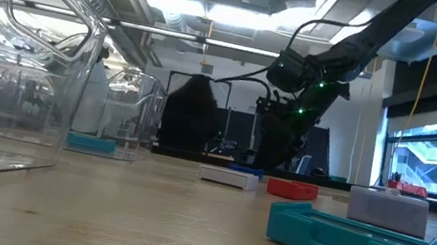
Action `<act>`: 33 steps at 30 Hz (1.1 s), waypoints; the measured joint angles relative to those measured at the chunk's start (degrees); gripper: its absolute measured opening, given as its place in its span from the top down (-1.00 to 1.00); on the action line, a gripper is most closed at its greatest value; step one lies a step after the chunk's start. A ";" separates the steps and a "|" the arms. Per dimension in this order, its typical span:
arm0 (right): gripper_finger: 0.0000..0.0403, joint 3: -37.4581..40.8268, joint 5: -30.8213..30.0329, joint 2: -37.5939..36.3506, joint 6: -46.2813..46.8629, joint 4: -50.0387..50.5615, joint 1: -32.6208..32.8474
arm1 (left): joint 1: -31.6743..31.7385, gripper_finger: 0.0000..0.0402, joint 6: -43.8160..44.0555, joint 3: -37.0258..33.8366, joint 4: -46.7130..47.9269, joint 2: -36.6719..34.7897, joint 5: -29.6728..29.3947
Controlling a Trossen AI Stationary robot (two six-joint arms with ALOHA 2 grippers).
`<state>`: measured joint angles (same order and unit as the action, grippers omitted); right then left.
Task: Pick & Place Office items
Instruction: Put the dark blue timer into the top transparent bin
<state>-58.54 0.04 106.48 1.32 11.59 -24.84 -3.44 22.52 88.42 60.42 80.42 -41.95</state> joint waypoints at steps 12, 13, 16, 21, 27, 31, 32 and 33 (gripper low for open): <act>-0.72 -2.57 -2.00 -0.10 -0.46 0.34 -0.06 | 2.77 0.13 -0.87 0.00 0.02 0.00 1.20; -0.72 -3.51 -1.92 -0.19 -0.44 0.89 -0.06 | 2.86 0.12 -1.32 0.00 0.02 0.00 1.92; -0.72 -5.75 0.31 -0.37 -0.66 2.39 -0.07 | 3.21 0.13 -2.20 0.00 0.01 0.00 3.80; -0.72 -5.90 1.69 0.50 -2.21 2.73 0.34 | 3.24 0.14 -2.21 0.00 0.02 0.00 5.76; -0.72 -5.94 1.26 4.14 -2.14 2.45 0.26 | 3.19 0.14 -2.29 0.00 0.02 0.00 6.03; -0.72 -6.06 0.59 5.99 -2.21 2.66 0.34 | 3.17 0.14 -2.34 0.00 0.20 0.00 6.07; -0.72 -6.08 0.59 6.24 -2.20 2.68 0.35 | 3.17 0.14 -2.44 0.00 0.22 0.00 6.07; -0.72 -6.10 0.38 6.43 -2.21 2.67 0.35 | 3.17 0.14 -2.79 0.00 0.22 0.00 6.05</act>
<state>-64.64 0.42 112.91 -0.89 14.26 -24.49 -0.27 19.73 88.42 60.64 80.42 -35.90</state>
